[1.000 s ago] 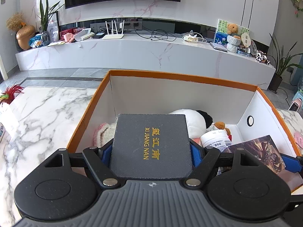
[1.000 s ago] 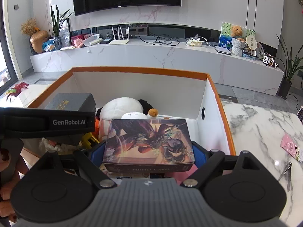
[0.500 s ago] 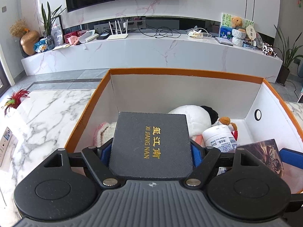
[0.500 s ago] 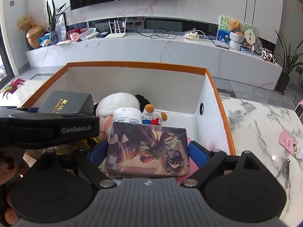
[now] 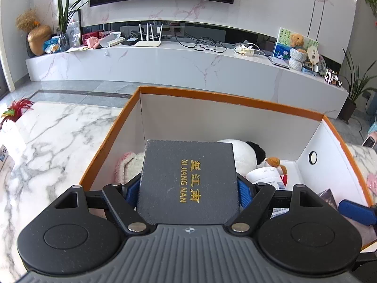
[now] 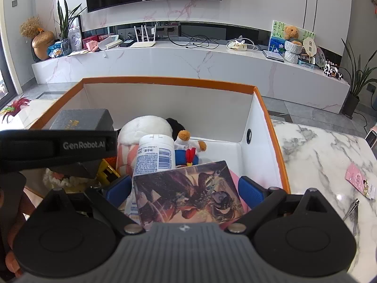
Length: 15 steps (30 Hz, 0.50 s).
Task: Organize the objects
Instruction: 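Lower both boxes into the orange box and open both tools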
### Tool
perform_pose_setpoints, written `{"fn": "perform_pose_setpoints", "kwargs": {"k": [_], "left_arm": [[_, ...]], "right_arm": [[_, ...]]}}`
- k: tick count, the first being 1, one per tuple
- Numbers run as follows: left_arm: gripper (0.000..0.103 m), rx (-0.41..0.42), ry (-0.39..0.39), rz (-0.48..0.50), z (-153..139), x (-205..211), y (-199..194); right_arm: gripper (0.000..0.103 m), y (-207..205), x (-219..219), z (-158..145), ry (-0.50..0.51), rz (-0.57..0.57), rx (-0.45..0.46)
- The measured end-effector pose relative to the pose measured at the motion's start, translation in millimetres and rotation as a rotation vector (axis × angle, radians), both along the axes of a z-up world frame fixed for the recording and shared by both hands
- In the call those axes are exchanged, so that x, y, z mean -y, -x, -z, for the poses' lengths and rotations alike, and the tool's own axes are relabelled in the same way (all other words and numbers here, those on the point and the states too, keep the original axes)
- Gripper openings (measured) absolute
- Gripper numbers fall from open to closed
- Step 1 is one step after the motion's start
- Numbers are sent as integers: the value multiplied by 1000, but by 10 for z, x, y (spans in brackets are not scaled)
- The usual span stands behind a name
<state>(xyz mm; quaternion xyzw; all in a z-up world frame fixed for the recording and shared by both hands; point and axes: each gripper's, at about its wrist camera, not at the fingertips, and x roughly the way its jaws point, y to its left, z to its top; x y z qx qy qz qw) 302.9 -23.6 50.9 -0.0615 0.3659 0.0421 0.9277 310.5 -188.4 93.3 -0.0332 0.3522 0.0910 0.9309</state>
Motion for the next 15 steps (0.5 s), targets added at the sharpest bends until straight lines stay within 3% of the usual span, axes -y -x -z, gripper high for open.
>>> {"fn": "perform_pose_setpoints", "kwargs": {"k": [4,8,15], "left_arm": [[91,0,15,6,-6,3,4],[91,22,77,-14,-67,-54,34],[91,29,97,-30,-82,-101,36]], "right_arm": [[98,9,-14,-9,-5,-5,5],[99,21,-23,-14,-5,-13,9],[99,43,-2,-48,-50,-30,14]]}}
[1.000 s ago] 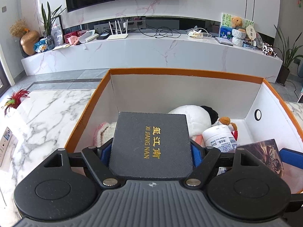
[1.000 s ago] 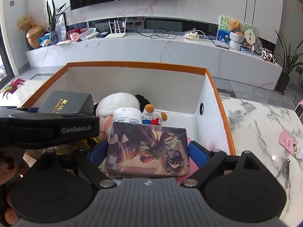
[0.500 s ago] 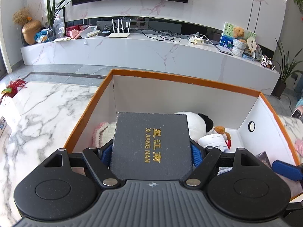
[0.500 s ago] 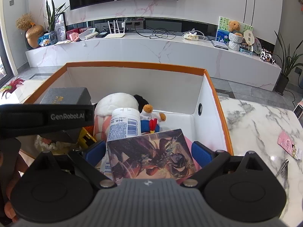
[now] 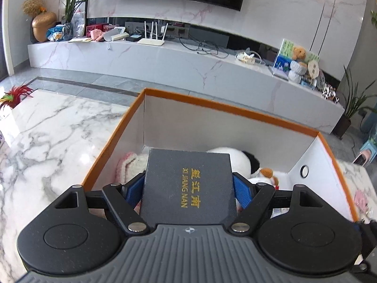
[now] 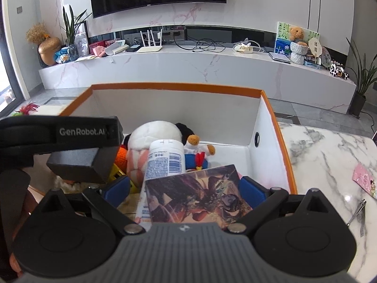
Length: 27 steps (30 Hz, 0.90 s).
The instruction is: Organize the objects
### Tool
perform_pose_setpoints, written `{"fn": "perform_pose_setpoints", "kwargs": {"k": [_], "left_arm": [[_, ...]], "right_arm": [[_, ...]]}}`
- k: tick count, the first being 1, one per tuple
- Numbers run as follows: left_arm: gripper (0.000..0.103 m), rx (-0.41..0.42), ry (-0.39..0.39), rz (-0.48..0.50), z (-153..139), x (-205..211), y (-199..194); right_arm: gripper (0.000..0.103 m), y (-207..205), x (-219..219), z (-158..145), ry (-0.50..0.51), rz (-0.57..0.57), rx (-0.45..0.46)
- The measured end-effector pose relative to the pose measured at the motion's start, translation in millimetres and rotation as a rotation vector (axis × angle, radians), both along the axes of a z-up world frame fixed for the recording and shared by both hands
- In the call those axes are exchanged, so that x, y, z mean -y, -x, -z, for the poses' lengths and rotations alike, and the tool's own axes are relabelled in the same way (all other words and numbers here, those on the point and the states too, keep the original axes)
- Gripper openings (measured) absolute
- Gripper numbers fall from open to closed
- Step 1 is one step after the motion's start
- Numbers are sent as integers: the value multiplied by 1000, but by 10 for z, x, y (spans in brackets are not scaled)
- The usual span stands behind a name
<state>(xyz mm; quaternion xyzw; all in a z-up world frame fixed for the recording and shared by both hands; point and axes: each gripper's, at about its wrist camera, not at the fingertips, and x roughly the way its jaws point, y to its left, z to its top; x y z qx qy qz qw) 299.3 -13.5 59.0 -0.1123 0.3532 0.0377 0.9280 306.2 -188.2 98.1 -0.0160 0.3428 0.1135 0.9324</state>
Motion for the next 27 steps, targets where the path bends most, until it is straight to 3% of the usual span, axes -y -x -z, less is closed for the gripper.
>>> {"fn": "perform_pose_setpoints", "kwargs": {"k": [6,12,18,23,27], "left_arm": [[91,87,-7,-23,-150,-14,75],[91,143,45,-29,-247,-126,107],[91,127,-22,-43,-382,-80,184],[91,151,-55,-20,-514,-64,443],[91,196,-32,-25,-606,-115,738]], "right_arm": [[99,11,-17,-9,-11,-11,4],[99,27,-7,-21,-12,-5,5],[99,122,15,-117,-12,-3,16],[99,316,43,-255,4,-4,35],[99,566,82,-361,10,-5,63]]}}
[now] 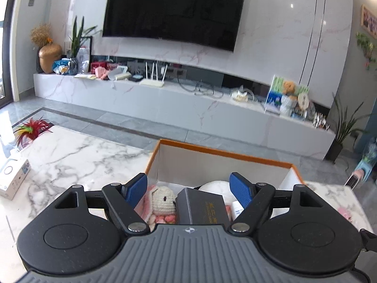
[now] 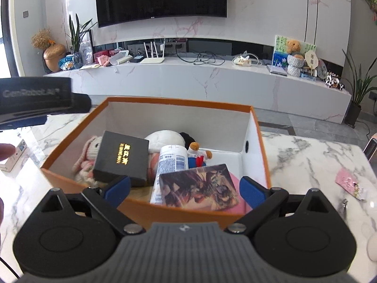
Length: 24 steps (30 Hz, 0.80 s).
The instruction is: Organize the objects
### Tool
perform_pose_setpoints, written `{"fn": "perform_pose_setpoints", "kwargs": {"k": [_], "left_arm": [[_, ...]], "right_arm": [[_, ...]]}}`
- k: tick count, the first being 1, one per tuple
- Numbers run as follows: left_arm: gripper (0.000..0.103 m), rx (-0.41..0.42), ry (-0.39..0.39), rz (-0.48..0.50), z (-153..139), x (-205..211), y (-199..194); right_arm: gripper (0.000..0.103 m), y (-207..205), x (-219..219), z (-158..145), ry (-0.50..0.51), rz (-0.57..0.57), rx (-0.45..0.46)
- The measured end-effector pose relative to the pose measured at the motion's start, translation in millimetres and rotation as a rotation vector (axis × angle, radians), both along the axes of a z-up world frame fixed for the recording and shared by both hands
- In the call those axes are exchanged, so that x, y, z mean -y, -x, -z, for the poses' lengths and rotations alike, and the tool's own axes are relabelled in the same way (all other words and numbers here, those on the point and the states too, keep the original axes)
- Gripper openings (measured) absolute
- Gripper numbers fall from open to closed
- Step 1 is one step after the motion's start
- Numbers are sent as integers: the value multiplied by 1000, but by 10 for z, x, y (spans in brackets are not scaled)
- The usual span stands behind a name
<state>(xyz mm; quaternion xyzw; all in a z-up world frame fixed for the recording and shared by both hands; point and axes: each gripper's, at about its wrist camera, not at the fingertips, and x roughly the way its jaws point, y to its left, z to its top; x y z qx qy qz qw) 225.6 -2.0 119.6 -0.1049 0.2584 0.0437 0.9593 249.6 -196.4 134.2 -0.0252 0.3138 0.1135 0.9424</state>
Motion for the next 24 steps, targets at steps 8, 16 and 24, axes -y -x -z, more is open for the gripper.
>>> {"fn": "perform_pose_setpoints", "kwargs": {"k": [8,16,24], "left_arm": [[92,10,19,14,-59,-126,517],[92,65,-83,-41,70,-43,927],[92,-70,-41,22,273,-163,813]], "right_arm": [[99,596,56,-140,19,-15,42],[99,1097,59,-29,-11,-40,19],[99,1104,65,-39,-6,-48,26]]}}
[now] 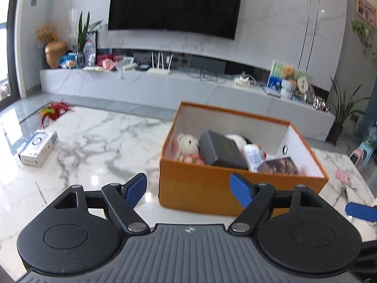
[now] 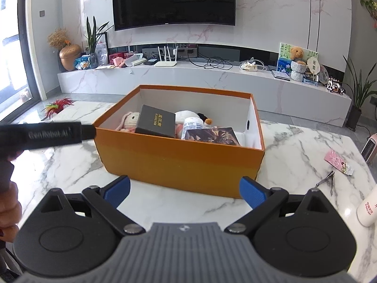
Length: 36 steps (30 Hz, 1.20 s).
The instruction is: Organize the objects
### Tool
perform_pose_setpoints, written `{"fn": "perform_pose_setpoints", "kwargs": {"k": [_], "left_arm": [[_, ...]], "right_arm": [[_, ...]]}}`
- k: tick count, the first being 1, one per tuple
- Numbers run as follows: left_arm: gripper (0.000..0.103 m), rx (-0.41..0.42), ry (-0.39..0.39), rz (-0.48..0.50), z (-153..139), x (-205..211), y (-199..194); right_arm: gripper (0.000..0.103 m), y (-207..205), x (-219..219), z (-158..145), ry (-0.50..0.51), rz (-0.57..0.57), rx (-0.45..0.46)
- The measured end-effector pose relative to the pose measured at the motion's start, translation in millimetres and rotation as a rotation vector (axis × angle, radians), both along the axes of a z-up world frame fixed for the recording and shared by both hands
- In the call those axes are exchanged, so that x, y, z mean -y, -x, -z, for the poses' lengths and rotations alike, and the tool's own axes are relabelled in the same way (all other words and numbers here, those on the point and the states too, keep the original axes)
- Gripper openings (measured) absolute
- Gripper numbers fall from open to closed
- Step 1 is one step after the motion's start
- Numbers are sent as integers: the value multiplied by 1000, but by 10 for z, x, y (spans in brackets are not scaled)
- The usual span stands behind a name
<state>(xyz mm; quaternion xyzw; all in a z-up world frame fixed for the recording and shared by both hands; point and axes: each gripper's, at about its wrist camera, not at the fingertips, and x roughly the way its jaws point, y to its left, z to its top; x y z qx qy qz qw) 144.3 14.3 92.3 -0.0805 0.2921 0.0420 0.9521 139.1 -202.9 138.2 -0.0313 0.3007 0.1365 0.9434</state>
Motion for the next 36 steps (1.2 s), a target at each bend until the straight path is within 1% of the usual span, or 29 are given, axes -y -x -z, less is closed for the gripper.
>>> {"fn": "perform_pose_setpoints", "kwargs": {"k": [5,10,18,21,27,32,36], "left_arm": [[92,-72,19,-25,127,-17,-100],[92,-76,11,-19,136,5,-95],[92,-77,15,-8,103,18,-85],[92,-84,17,-13,97,11,-76],[92,-90,-6,-22,103,-6,-46],[92,-91,-37,-25,106,-23,-39],[92,-98,-31,-28,109,-54,-40]], "right_arm": [[99,-65,-39,49,25,-14,-12],[99,-107,-89,84,56,-21,-20],[100,-99,-116,102,66,-17,-23],[100,-114,-126,100,64,11,-29],[100,-203,-185,89,29,93,-60],[100,-262,-271,98,35,138,-56],[100,-310,-310,78,52,173,-50]]}}
